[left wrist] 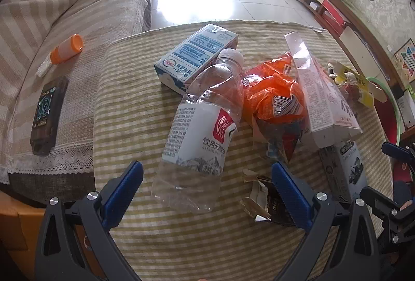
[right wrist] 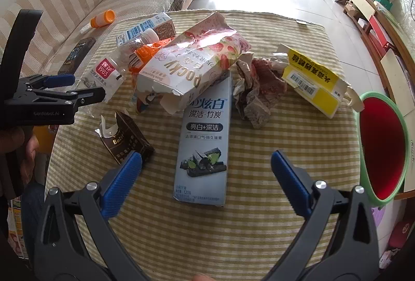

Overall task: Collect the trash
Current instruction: 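Grasp the clear water bottle with the left tool while the right tool grasps the toothpaste box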

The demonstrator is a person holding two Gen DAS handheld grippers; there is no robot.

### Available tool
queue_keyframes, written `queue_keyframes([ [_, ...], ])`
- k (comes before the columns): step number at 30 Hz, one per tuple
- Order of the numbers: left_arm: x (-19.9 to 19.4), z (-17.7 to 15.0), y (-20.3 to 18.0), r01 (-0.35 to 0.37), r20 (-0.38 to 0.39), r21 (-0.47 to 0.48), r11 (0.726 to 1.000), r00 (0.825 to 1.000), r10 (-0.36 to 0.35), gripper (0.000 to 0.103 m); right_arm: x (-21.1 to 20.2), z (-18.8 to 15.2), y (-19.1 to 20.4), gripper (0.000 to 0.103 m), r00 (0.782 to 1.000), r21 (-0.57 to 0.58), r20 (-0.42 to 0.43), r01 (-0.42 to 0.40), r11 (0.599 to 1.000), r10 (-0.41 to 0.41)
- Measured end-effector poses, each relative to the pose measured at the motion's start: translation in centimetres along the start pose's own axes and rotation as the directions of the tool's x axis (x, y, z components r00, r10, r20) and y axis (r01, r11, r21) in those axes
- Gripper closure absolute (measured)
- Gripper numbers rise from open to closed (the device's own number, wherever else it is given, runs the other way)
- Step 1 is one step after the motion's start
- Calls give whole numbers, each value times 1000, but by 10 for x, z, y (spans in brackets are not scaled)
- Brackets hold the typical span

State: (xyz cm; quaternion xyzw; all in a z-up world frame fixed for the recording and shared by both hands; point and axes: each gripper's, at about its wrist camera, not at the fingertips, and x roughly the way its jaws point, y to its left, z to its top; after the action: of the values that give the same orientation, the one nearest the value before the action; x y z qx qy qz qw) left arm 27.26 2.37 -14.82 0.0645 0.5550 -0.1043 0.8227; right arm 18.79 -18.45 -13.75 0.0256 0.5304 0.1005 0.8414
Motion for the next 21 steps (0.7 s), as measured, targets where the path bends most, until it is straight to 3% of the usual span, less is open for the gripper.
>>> queue_keyframes([
  [6,22,13,1,-25,-54,45,999,998,27,9,18,3,-1,8,999,14,-33,18,1000,-17],
  [13,40,19,0,-30,-111,67,997,993,37,15,32,5,-3,20,998,27,-67,18,999,-16],
  [15,45,17,0,-36,-131,73,997,990,45,22,35,3,-3,23,997,28,-74,14,1000,-12],
  [18,46,14,1,-54,-138,73,996,988,64,44,37,0,-5,42,996,38,-87,7,999,-3],
  [21,42,12,4,-38,-136,54,998,990,45,46,38,-2,-3,54,996,34,-94,-8,999,11],
])
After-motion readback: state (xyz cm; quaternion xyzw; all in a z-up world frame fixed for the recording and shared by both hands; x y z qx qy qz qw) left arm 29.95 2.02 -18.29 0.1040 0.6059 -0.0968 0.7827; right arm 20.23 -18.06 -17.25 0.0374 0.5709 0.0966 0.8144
